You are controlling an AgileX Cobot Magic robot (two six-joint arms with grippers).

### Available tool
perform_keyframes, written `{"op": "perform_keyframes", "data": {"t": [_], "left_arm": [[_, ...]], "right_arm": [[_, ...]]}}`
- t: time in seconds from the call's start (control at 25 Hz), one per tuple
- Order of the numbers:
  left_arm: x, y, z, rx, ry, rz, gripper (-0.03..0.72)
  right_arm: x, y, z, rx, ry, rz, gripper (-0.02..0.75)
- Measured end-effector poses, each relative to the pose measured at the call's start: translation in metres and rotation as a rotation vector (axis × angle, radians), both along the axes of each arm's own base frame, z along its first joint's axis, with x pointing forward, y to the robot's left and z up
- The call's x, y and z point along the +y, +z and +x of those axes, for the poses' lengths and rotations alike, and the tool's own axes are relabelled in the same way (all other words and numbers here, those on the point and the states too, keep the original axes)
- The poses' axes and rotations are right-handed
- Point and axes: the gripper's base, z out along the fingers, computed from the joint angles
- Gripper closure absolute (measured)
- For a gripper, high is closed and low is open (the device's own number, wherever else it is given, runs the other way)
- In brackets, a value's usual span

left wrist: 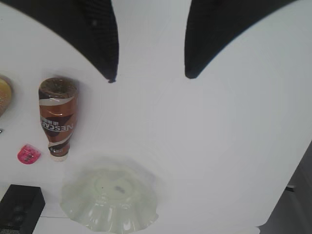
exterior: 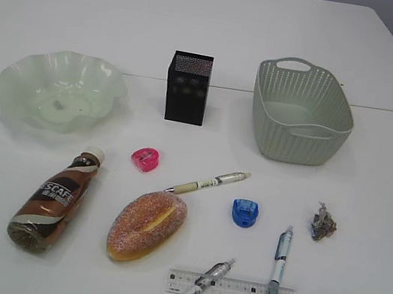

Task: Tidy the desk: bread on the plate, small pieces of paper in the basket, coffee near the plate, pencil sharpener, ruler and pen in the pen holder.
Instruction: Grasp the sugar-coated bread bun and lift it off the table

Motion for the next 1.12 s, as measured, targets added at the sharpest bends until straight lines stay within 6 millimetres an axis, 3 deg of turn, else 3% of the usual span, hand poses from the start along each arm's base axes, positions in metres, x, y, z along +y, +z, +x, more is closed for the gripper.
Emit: {"op": "perform_keyframes", "data": {"t": [0.72, 0.96, 1.12], "left_arm": [[0.001, 0.000, 0.000, 0.000, 0.003, 0.006, 0.381], [0.001, 0.031, 0.014, -0.245, 0.001, 0.023, 0.381], [0.000, 0.043, 0.036, -0.304, -0.010, 0.019, 0.381]], "right_arm": [[-0.001, 0.003, -0.001, -0.016, -0.026, 0.015, 0.424], [-0.004, 0.031, 0.009, -0.277, -0.085, 0.092, 0.425], [0.000, 0.037, 0.030, -0.232, -0.081, 0.136, 0.425]]}}
